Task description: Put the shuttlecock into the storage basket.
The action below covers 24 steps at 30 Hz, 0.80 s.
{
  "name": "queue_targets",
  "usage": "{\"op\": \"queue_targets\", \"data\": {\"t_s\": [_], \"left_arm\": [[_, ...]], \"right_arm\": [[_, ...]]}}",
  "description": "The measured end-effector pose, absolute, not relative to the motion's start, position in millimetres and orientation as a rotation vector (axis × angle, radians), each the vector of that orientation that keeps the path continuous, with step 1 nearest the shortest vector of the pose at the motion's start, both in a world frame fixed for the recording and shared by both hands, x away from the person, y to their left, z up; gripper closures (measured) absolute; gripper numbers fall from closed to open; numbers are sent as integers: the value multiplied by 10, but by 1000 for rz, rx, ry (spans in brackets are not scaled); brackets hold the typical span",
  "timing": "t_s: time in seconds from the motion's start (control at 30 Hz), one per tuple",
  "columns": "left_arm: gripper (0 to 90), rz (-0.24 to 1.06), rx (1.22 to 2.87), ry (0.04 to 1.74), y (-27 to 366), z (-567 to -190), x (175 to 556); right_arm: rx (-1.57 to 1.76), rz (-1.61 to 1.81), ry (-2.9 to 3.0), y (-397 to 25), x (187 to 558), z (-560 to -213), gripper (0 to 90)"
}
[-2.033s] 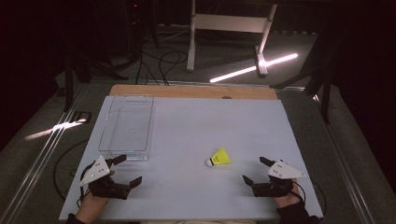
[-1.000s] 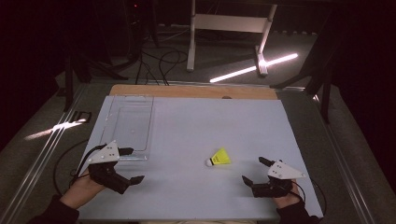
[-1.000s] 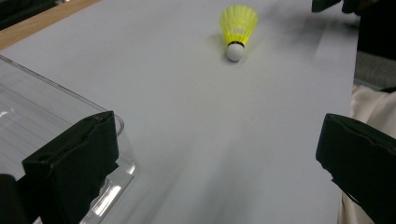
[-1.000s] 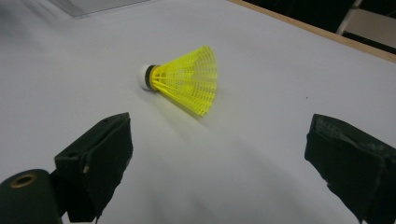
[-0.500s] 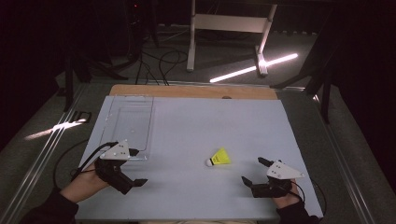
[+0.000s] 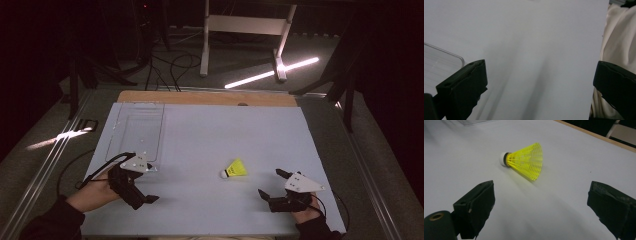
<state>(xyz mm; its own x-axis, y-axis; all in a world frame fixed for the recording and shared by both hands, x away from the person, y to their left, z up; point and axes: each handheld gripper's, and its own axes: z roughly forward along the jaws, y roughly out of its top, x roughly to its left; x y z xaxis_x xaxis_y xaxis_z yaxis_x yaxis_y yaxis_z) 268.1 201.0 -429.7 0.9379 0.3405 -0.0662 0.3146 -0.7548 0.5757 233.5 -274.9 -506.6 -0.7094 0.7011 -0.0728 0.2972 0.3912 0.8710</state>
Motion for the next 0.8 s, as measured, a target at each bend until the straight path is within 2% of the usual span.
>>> {"op": "queue_targets", "data": {"t_s": [0.4,0.8], "left_arm": [[1,1,2580,494,1874,-4296,2784],[1,-55,2659,613,1756,-4298,2854]], "right_arm": [[851,1251,2241,-2734,2333,-5071,78],[846,1247,2245,-2734,2336,-5073,78]]}}
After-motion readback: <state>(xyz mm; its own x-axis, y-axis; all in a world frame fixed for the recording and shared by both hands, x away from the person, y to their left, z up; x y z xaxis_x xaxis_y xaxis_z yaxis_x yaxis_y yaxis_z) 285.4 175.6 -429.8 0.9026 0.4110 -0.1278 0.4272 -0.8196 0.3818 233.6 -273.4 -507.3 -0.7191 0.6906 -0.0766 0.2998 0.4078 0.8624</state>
